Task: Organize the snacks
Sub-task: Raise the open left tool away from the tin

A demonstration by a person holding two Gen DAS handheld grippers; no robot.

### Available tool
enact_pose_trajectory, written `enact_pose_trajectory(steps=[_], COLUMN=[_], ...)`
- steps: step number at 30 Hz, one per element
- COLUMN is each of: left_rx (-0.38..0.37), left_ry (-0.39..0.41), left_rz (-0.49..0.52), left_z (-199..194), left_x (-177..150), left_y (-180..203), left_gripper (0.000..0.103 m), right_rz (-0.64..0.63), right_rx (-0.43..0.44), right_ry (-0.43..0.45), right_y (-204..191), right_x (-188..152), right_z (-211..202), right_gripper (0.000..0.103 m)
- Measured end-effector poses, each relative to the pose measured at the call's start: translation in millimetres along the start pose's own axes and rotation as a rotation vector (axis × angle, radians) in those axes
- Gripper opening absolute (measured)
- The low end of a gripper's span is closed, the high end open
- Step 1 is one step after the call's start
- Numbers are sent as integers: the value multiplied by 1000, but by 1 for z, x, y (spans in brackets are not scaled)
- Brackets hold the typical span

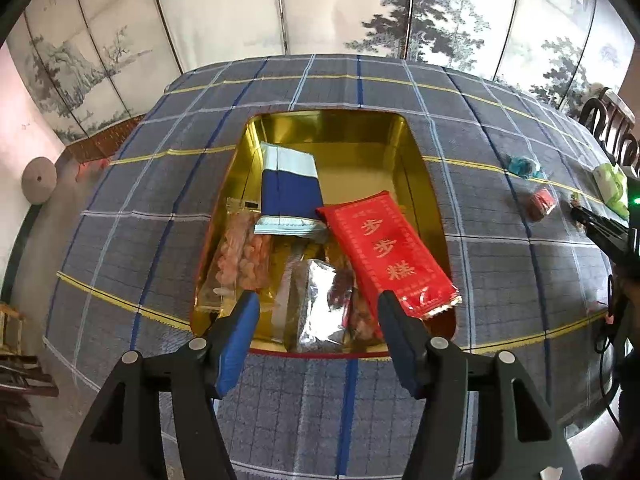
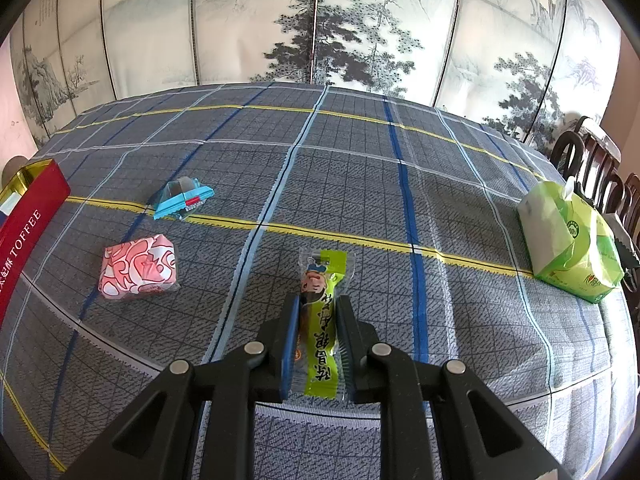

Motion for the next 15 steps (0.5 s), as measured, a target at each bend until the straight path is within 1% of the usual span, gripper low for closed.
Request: enact_pose_trajectory(steps=[4, 9, 15], left_rx=[-8, -25, -38], left_ry=[15, 15, 26], left_rz=[-11, -33, -34], left_z=[-8, -13, -19], left_x=[-1, -7, -12], left_y=[4, 9, 14], left_gripper=[62, 62, 62], right_rz=[3, 9, 9], right_rx=[3, 11, 13], right_ry=[0, -1, -1], right_y=[0, 1, 3], right_x=[0, 0, 0], right_z=[0, 1, 1], right_gripper=[19, 20, 20])
Point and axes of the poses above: each gripper's, at about its wrist camera, not at the fingertips, and z roughly the way its jaws point, y to its right, x to its top, the point moved 9 cm from there along z, roughly the way its jaws point, and after that the axes turned 1 degree about -z, right-handed, at the moved point
